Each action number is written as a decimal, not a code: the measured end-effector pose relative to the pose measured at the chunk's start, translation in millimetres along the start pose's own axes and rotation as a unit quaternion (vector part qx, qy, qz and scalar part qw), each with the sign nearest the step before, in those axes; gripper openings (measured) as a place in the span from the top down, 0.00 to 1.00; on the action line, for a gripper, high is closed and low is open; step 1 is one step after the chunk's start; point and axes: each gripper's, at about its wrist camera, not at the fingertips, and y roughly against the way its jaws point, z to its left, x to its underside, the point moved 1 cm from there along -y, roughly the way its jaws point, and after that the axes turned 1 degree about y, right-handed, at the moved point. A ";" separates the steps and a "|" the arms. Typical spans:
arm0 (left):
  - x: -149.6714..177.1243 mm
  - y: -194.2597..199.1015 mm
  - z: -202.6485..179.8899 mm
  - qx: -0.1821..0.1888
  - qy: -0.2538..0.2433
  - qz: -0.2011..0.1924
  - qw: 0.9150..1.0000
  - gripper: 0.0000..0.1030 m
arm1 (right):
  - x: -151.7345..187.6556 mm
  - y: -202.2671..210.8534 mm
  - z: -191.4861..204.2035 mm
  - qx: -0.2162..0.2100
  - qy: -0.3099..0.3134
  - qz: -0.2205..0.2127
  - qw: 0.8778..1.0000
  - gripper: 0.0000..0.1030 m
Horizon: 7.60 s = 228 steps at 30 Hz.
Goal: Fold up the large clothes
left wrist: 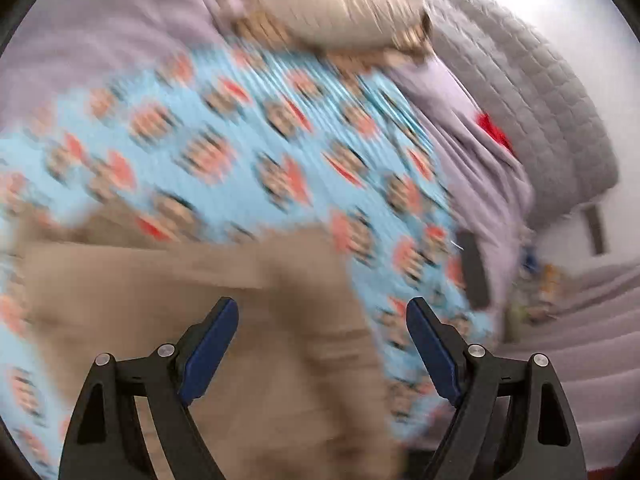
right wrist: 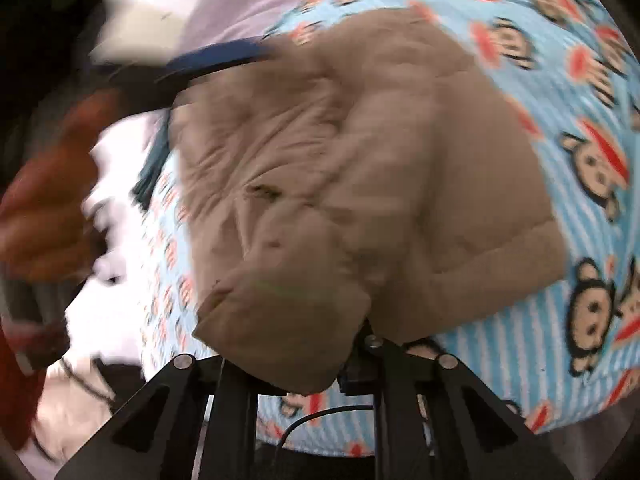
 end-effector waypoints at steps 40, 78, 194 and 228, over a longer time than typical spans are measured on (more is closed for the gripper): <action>23.6 -82.3 67.1 -0.258 0.086 0.008 0.962 0.10 | -109.0 48.6 -69.3 0.084 0.033 0.011 0.996 0.39; 103.0 -19.4 116.2 -0.099 0.263 0.041 0.959 0.00 | -126.4 5.3 -114.2 0.054 0.011 0.076 0.996 0.19; -29.5 35.3 355.6 -0.179 0.159 -0.120 0.963 0.46 | -139.1 -202.5 201.3 -0.038 0.229 0.083 0.969 0.76; 30.2 65.8 296.9 -0.254 0.119 -0.102 0.954 0.46 | -70.9 -248.1 110.7 0.048 0.142 0.089 0.985 0.76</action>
